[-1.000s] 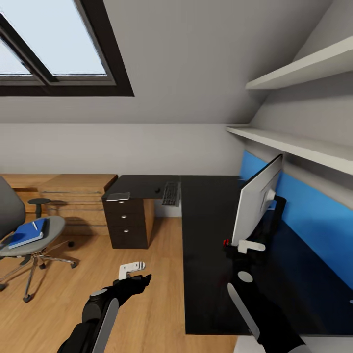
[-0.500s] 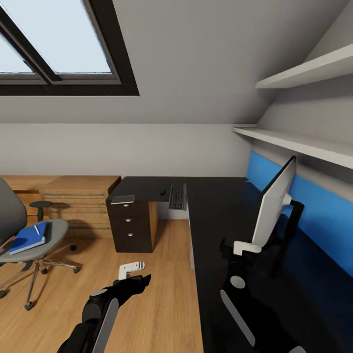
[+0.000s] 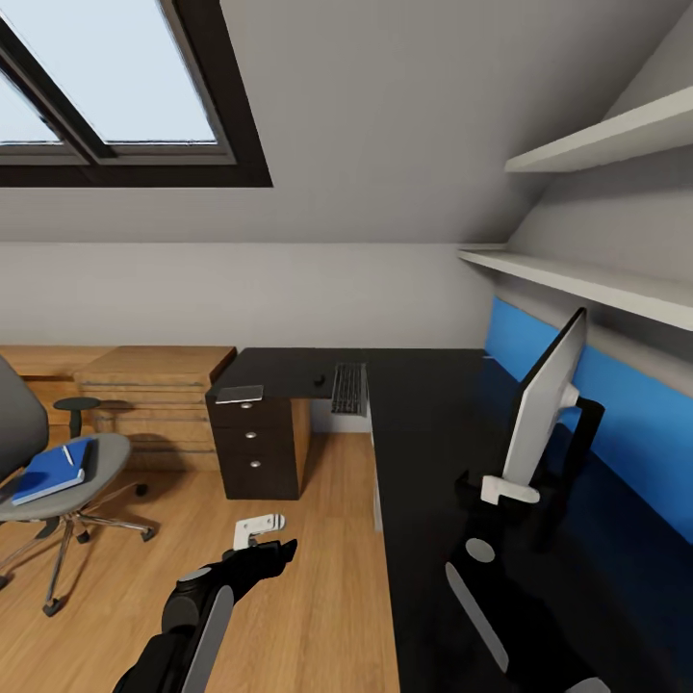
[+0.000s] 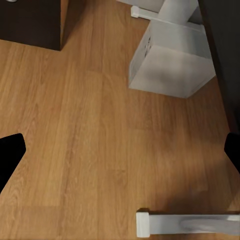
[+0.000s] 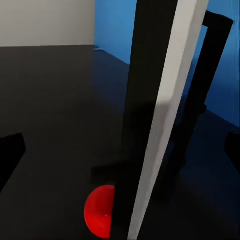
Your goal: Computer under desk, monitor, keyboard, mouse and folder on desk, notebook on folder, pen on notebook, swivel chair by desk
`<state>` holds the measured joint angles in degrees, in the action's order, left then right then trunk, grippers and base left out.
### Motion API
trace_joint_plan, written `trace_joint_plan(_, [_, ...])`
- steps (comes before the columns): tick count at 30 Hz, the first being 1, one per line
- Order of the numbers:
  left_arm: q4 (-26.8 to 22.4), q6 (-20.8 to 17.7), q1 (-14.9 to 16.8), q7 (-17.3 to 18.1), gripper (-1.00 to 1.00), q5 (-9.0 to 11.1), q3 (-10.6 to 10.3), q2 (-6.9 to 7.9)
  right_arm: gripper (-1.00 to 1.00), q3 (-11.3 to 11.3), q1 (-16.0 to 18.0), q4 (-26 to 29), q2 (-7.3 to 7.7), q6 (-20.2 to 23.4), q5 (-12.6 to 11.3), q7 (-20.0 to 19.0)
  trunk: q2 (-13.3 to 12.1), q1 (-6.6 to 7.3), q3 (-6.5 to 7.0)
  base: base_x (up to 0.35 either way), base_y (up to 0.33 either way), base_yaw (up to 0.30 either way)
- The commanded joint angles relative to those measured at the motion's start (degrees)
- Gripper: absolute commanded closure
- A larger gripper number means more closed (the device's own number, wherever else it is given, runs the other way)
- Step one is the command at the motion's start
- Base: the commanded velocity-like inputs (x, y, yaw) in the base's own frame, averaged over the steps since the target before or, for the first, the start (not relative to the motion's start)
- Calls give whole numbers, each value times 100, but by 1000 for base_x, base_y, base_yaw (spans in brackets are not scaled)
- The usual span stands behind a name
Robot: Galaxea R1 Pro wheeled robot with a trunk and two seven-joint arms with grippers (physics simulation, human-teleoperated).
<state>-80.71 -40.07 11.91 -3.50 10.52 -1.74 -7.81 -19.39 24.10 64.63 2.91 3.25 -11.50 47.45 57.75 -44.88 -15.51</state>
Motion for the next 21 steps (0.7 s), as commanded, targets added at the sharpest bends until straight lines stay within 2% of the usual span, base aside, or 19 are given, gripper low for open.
trace_joint_plan(1, [-6, -27, 4, -37, -100, 55, -1, -1, -100, -2, 6, 4, 8, 35, -28, 43, 6, -1, -8, 4, 0, 0])
trace_joint_plan(7, [-6, -28, 4, -33, -100, 55, -2, -1, -100, 181, 6, -35, 8, 35, -27, 45, 6, -1, -8, 14, 0, 0])
trace_joint_plan(21, [-6, -25, 4, -30, -100, 55, -10, -1, -100, 424, 20, -225, 36, 45, -35, -39, 6, -1, -8, 4, 0, 0])
